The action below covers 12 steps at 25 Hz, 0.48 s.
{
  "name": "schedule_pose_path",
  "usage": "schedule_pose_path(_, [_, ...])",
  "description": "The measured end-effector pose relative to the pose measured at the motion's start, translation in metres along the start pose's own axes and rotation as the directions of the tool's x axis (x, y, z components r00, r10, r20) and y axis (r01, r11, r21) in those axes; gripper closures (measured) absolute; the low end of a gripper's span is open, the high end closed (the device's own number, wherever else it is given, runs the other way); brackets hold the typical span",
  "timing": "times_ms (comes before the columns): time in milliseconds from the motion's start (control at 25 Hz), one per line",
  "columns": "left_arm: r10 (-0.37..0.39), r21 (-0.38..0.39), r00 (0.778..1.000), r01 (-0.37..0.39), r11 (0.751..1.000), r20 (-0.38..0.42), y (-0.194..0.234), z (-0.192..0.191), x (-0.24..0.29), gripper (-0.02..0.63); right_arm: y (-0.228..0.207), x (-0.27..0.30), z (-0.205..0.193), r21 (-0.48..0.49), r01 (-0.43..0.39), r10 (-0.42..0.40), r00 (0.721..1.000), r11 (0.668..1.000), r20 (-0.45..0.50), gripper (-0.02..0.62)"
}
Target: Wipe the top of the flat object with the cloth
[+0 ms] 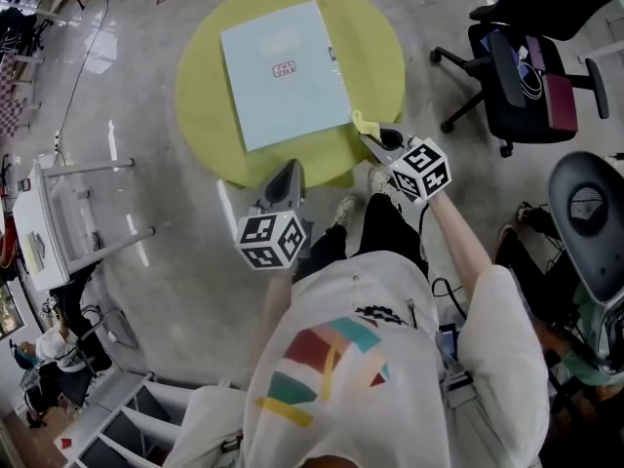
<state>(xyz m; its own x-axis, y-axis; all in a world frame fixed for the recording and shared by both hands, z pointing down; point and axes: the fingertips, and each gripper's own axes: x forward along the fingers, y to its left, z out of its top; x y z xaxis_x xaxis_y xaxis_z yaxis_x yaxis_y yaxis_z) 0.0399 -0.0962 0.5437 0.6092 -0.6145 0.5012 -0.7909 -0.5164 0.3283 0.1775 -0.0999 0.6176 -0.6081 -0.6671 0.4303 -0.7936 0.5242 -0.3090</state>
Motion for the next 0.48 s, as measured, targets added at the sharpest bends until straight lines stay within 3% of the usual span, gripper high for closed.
schedule_pose_path(280, [0.000,-0.015,1.000,0.000,1.000,0.012,-0.003,0.004,0.003,0.592,-0.009,-0.006,0.012,0.022,0.032,-0.033,0.999,0.999,0.018,0.568])
schedule_pose_path(480, [0.011,-0.013,0.996,-0.010,1.000,0.093,-0.001,0.044,0.004,0.592,-0.019,-0.010,0.080,-0.036,0.099,-0.095,0.990,0.994,0.103,0.568])
